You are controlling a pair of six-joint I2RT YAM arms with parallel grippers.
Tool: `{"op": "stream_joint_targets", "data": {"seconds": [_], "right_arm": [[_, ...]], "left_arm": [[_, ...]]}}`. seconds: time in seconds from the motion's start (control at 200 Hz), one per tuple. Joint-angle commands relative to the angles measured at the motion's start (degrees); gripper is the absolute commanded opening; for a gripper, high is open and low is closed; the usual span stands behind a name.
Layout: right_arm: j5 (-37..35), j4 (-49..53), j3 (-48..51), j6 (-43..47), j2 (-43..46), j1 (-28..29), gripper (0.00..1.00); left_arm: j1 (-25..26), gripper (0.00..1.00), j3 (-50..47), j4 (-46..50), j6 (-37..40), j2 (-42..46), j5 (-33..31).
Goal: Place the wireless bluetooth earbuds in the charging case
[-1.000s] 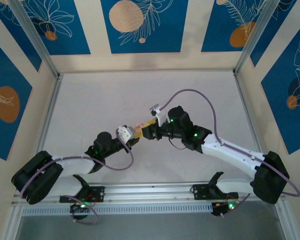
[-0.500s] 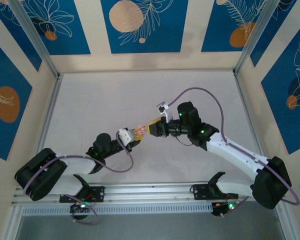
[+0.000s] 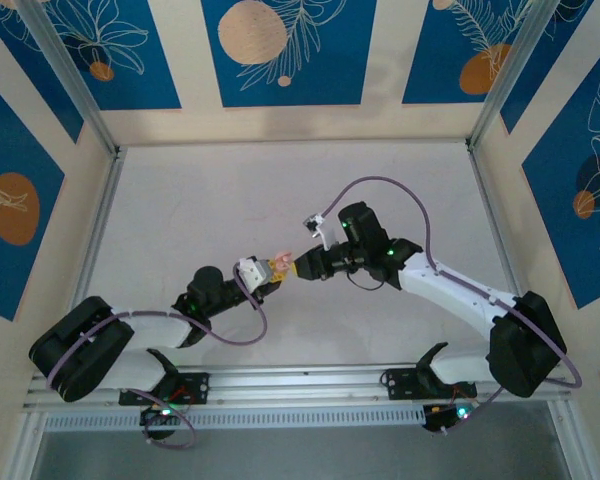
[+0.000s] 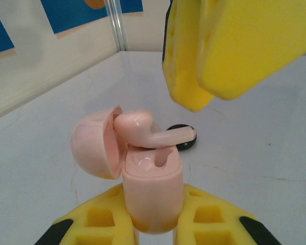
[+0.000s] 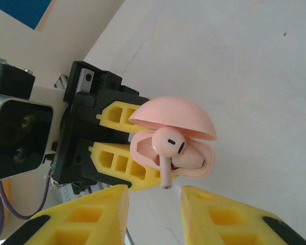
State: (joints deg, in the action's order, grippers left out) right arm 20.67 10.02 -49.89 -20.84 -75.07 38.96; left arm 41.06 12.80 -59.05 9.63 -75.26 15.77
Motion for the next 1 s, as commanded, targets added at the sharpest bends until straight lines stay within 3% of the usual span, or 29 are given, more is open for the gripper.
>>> {"op": "stream_joint_targets", "data": {"seconds": [0.0,0.575,0.995], "right_arm": [[3.0,1.1,-1.9,-0.3,-1.4,0.4,0.32],[3.5,-1.4,-3.5,-0.4,-5.1,0.5,0.25],[3.3,-1.5,-2.8,-0.4,-4.5,0.5,0.05]], "left_arm": [[0.7,0.11,1.5,1.1,1.3,1.7,-0.6],[0.7,0.11,1.5,5.6,1.5,6.0,-0.6],[0.8,0.11,1.5,7.7,1.7,6.8,-1.7]]}}
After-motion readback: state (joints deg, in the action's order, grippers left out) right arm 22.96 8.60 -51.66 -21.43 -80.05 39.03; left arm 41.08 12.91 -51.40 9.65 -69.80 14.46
